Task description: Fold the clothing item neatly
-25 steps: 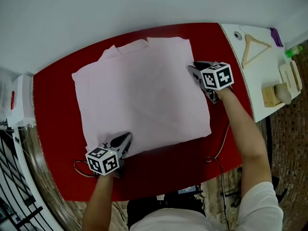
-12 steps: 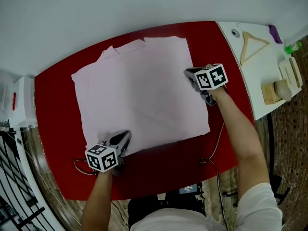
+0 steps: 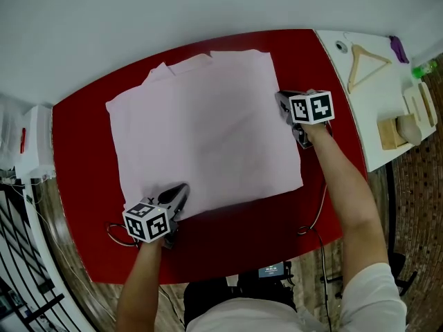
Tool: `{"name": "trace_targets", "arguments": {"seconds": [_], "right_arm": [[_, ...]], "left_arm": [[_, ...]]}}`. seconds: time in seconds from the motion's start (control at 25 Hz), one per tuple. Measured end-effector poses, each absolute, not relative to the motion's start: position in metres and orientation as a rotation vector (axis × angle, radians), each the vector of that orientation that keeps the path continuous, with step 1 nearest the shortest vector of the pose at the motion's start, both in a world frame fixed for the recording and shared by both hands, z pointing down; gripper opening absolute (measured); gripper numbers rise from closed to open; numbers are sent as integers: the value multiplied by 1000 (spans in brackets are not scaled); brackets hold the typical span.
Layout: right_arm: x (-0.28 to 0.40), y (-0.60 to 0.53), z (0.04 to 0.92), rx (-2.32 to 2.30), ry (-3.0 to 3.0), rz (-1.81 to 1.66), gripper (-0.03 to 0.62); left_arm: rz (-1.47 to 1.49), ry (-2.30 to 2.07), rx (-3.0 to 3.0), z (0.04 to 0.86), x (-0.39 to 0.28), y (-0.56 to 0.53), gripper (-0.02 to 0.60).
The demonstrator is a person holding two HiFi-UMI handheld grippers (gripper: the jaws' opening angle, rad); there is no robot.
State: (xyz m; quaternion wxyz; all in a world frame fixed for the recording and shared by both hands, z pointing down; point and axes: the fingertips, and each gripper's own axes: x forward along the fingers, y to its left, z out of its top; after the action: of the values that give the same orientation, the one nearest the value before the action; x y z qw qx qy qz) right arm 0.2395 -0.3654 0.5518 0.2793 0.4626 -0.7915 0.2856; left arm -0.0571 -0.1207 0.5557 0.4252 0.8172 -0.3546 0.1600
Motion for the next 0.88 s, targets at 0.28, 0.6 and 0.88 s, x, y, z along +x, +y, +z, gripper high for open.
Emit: {"name": "trace_targets", "arguments": {"seconds": [0.28, 0.6, 0.88], "right_arm": [[240, -363, 550, 1257, -2134, 746, 29], [244, -423, 509, 1383, -2183, 683, 31], [192, -469, 549, 1251, -2116, 671, 31]], "left_arm": [[380, -859, 2072, 542, -56, -117, 9], [382, -921, 2039, 554, -73, -109, 9], [408, -922, 2053, 554, -70, -106, 8]]}}
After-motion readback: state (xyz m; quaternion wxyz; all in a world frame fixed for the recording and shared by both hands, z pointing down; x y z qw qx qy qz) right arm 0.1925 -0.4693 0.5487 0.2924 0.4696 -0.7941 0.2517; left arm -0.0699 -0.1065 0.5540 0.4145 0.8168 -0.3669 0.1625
